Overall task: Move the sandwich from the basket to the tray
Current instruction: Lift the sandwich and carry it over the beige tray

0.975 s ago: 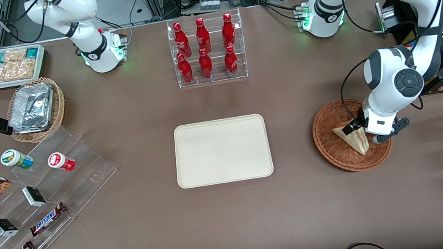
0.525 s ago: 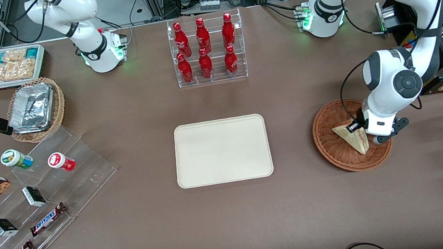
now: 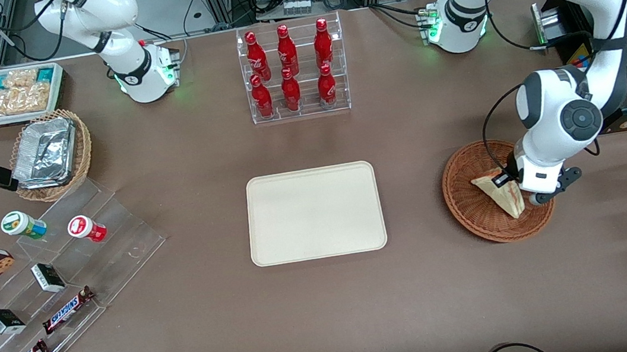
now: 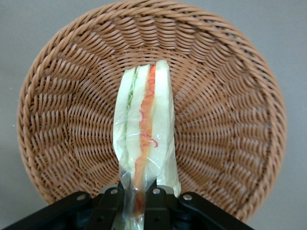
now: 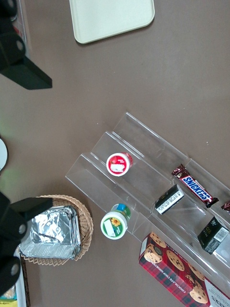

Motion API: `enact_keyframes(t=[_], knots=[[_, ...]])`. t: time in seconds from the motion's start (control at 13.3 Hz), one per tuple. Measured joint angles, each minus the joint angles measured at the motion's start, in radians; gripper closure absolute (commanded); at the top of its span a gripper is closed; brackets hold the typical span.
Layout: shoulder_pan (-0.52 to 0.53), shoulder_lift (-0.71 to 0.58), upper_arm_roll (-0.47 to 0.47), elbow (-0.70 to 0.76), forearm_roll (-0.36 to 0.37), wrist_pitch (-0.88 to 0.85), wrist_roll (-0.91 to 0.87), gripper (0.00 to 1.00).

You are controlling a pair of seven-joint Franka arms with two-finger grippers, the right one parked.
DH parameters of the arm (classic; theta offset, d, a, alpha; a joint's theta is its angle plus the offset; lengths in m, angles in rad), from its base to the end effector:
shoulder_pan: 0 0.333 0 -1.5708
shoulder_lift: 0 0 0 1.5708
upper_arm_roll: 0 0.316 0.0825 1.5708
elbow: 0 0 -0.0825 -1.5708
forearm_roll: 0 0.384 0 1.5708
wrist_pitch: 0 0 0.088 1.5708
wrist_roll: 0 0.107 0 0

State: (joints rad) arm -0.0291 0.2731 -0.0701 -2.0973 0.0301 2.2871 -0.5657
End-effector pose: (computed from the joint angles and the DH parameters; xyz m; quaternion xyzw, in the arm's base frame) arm 0.5676 -0.0553 0.2836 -0.9742 -0.2218 0.0385 0.0148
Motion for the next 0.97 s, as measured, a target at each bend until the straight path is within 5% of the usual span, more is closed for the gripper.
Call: enact_keyframes(t=[0.67, 0.97], knots=[[-0.277, 0.006, -0.011, 0.126, 0.000, -0.068, 0.013, 1.00], [-0.424, 0.074, -0.012, 0.294, 0.000, -0.242, 0.013, 1.00]])
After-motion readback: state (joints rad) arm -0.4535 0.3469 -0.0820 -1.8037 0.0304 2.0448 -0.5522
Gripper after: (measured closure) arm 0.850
